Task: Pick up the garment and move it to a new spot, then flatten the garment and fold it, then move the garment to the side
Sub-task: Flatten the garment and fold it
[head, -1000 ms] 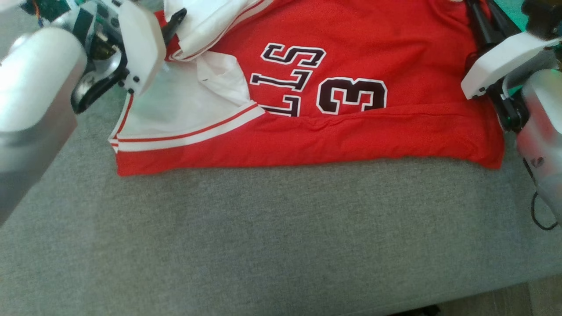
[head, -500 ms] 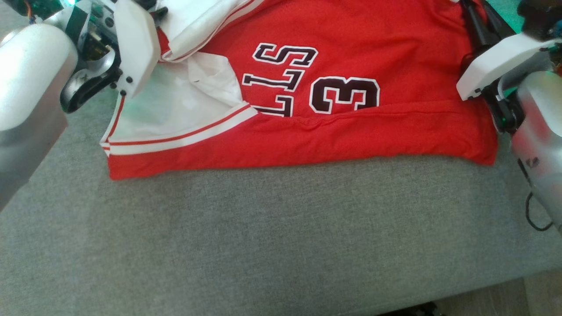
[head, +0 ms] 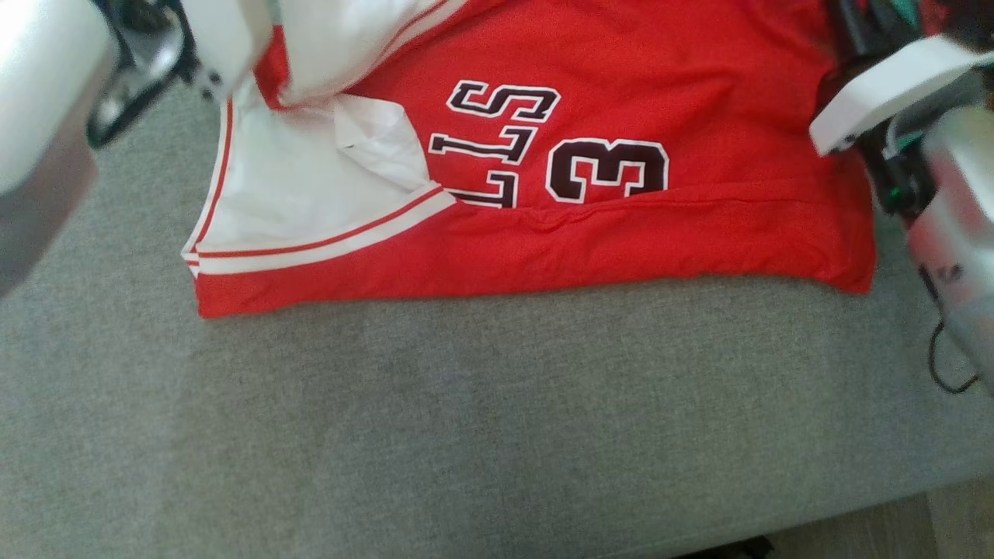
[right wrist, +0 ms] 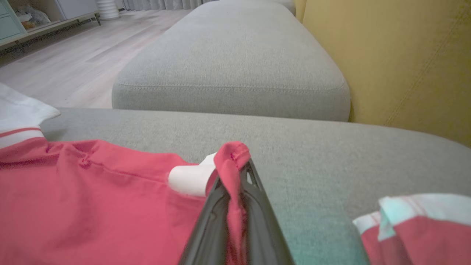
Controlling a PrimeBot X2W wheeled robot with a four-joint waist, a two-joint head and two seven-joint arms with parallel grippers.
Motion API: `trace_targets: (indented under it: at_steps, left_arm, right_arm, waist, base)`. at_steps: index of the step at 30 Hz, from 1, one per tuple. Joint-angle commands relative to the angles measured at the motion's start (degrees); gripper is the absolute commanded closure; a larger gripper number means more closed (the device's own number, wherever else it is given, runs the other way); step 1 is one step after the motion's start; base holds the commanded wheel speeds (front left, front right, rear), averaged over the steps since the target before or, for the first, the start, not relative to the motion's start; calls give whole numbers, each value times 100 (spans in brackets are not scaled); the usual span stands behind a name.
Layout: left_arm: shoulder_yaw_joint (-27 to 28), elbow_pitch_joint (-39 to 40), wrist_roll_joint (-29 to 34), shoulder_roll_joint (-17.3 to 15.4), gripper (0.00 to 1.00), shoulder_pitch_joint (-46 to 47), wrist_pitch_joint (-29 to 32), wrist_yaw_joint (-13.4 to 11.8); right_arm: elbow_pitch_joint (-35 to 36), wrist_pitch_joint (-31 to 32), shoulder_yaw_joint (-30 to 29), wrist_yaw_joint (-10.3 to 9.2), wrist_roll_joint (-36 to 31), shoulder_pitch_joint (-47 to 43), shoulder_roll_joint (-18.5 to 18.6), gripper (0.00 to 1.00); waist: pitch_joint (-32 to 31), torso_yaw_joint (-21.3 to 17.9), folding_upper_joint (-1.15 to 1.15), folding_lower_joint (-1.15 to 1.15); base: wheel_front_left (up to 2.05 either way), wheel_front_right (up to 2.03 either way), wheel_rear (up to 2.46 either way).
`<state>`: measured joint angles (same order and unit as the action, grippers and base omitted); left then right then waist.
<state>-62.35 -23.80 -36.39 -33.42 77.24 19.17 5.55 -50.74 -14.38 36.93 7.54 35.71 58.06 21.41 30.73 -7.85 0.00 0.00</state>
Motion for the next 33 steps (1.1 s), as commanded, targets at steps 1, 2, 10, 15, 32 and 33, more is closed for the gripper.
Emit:
trace_targets:
  at_steps: [1,2,10,15,32,33]
  left_arm:
    - [356,58,195,-156,100,484,-279,-88]
    - [385,22,310,-156,100,573,-472,-140]
    - [631,-317,887,-114,100,1028,-2033,-481]
    - [621,-281,811,-225,100,711,-2484,-432]
    - [492,1665,347,-1222,100,-1385,-2738,-1272]
    - [474,1782,325,-1265,100,-1516,-2761,-1335]
  right_arm:
    - [178,-62,-27,-5,39,152,153,100]
    - [203,-62,-36,-5,46,240,194,100]
    - [263,-62,-251,-5,149,711,494,100]
    - [315,-62,-272,-5,299,400,594,100]
    - [676,-62,-546,-5,395,-771,788,100]
    - [704,-62,-585,-5,373,-857,786,100]
  waist:
    - [-6,11,0,0]
    - [-11,17,0,0]
    - [-99,155,0,0]
    - [-219,254,0,0]
    - [-433,402,0,0]
    - [-451,409,0,0]
  base:
    - [0,0,0]
    - [0,0,0]
    - [0,0,0]
    - [0,0,0]
    - [0,0,0]
    - [0,0,0]
